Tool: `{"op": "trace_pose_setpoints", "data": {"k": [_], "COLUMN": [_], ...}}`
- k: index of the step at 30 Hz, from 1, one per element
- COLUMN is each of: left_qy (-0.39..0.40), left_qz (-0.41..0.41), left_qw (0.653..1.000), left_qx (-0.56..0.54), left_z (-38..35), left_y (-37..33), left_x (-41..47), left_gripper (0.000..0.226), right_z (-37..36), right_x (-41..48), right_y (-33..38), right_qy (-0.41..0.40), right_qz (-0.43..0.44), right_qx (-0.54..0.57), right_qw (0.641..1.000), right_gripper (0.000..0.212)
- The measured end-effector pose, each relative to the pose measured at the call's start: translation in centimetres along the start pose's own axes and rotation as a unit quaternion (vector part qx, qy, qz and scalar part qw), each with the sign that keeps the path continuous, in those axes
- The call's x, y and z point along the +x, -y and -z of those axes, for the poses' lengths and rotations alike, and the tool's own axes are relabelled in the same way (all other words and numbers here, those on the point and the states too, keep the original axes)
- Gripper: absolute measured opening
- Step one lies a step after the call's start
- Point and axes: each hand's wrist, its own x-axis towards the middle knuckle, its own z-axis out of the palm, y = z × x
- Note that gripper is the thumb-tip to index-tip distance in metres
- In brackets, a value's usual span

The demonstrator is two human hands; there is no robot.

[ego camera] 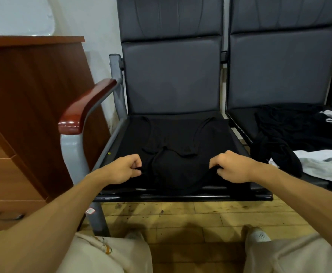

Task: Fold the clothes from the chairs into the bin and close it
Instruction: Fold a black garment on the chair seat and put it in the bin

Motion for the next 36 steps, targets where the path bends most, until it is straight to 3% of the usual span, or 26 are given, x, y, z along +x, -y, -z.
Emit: {"op": "trace_pose_setpoints", "data": {"k": [3,5,7,11,13,15,17,19,22,25,27,30,32,36], "left_qy": [-0.028,-0.032,-0.045,-0.069,-0.057,-0.041,-0.025,-0.03,-0.06,-0.086,-0.12,-0.158,-0.171,-0.158], "left_qz": [0.028,0.039,0.04,0.035,0.034,0.056,0.078,0.084,0.084,0.121,0.144,0.119,0.091,0.049], "left_qw": [0.999,0.998,0.997,0.995,0.995,0.993,0.989,0.992,0.994,0.989,0.982,0.975,0.96,0.936], "left_qx": [-0.029,-0.038,-0.052,-0.065,-0.069,-0.092,-0.122,-0.087,0.018,0.014,-0.025,-0.102,-0.204,-0.312], "left_z": [-0.2,-0.6,-1.1,-1.4,-1.3,-1.1,-0.8,-0.6,-0.4,0.0,0.2,0.0,0.0,0.4], "left_y": [-1.0,-1.9,-2.9,-3.9,-3.6,-3.0,-2.3,-1.8,-0.5,0.7,1.1,0.7,-0.2,-1.7], "left_x": [0.4,0.8,1.3,1.7,1.8,1.7,1.6,1.5,1.4,0.8,0.2,0.0,0.1,-0.1], "left_gripper": [0.013,0.006,0.004,0.023,0.026,0.027,0.027,0.024,0.016,0.016,0.018,0.022,0.022,0.019], "right_z": [0.4,0.8,1.1,1.4,1.6,2.2,2.9,3.4,3.7,3.9,3.9,3.6,3.6,4.0], "right_x": [0.6,1.2,1.8,3.3,3.8,3.9,3.6,3.5,3.3,3.1,3.0,3.1,3.3,2.7], "right_y": [0.3,0.6,0.7,1.1,1.2,1.2,1.0,0.6,0.8,1.2,1.4,1.4,1.4,1.7], "right_qy": [-0.031,-0.068,-0.12,-0.224,-0.271,-0.307,-0.311,-0.324,-0.349,-0.372,-0.391,-0.416,-0.397,-0.347], "right_qz": [-0.05,-0.086,-0.122,-0.164,-0.192,-0.23,-0.26,-0.271,-0.276,-0.285,-0.292,-0.307,-0.308,-0.273], "right_qx": [0.106,0.186,0.283,0.439,0.516,0.62,0.712,0.762,0.79,0.798,0.781,0.722,0.69,0.591], "right_qw": [0.993,0.976,0.944,0.854,0.79,0.685,0.573,0.491,0.421,0.379,0.389,0.459,0.521,0.675], "right_gripper": [0.03,0.019,0.02,0.031,0.028,0.023,0.036,0.04,0.036,0.031,0.033,0.032,0.013,0.013]}}
